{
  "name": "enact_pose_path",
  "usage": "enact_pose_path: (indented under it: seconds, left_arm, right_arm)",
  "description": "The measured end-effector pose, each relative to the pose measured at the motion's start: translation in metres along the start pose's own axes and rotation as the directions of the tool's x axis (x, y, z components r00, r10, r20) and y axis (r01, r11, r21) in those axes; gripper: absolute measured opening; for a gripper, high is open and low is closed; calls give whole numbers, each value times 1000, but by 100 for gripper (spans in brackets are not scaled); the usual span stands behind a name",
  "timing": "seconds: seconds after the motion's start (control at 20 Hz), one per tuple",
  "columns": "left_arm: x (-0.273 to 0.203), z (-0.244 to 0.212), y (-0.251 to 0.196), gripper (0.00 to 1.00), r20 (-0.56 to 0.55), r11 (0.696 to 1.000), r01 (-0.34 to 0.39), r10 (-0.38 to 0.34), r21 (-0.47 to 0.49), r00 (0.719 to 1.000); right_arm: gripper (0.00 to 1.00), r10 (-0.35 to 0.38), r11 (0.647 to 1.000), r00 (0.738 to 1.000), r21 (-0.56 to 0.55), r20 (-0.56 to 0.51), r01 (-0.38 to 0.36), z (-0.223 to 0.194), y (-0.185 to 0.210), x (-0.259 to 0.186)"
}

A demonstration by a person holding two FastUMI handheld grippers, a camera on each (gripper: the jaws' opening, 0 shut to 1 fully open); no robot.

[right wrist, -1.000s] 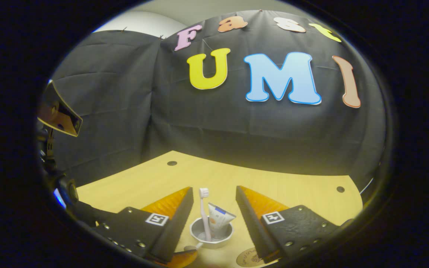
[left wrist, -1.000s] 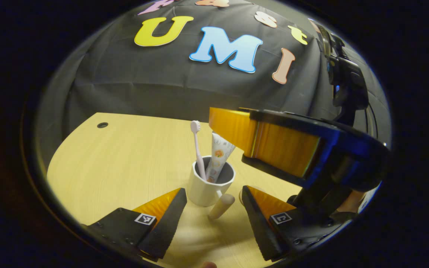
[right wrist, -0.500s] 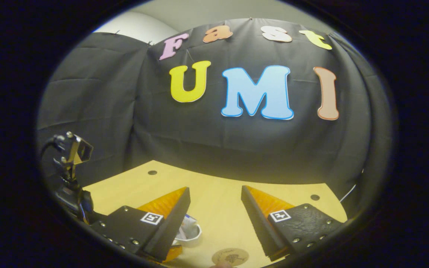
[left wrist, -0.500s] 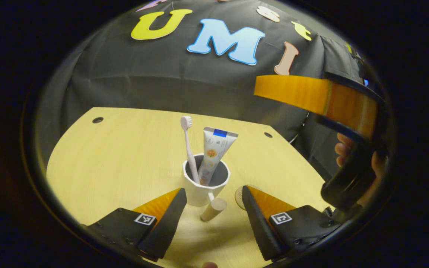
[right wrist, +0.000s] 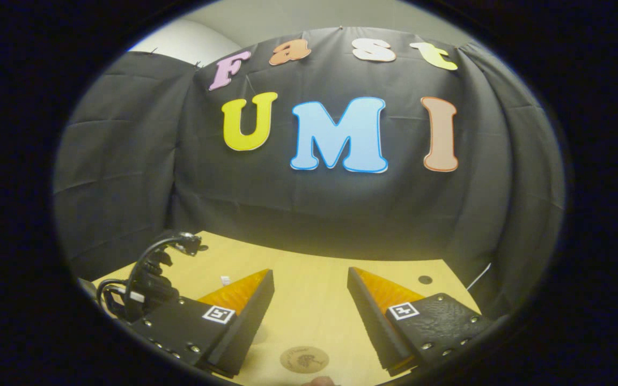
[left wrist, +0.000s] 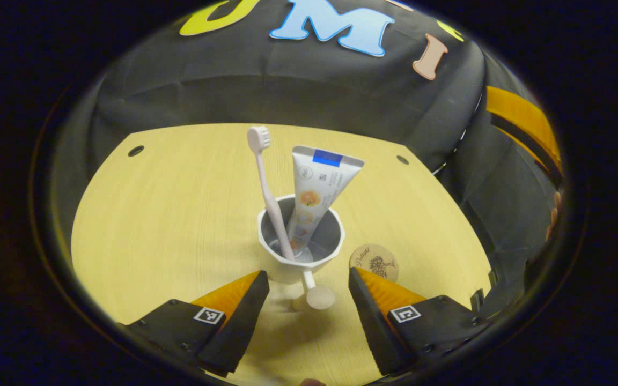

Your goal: Put the toothbrush and toothpaste on the desktop into the cup, then pick up the cup and place it on the coaster on the desktop.

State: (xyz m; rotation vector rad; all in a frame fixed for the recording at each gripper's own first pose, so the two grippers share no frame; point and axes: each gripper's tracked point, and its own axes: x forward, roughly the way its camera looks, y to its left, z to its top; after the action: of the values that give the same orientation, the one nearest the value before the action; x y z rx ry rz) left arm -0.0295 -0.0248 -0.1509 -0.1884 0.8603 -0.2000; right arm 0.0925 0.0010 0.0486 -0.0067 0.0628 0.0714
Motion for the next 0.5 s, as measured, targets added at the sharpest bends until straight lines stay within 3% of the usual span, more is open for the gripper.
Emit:
enact_pose_path:
  seconds: [0.05,0.1,0.15,0.45,0.5]
  left_arm:
    - [3,-3,0,94,-33,1000,-11,11,3,999]
    - [6,-5,0,99,-61,1000,-20,20,2,998]
    - [10,-7,0,94,-89,1000,-28,28,0,996]
    - [30,-17,5,96,-225,997,-75,75,11,972]
    - [32,-20,4,92,-241,997,-81,81,11,967]
  right_arm:
    - [88,-9,1000,1000,7,-6,9,-1,-6,-5]
    - [88,-15,1000,1000,17,-13,15,-2,-11,-10]
    - [88,-24,999,1000,24,-20,24,-5,-17,-14]
    - [89,-76,996,995,45,-59,79,-18,-51,-34]
    - [89,-80,995,995,54,-63,84,-19,-54,-37]
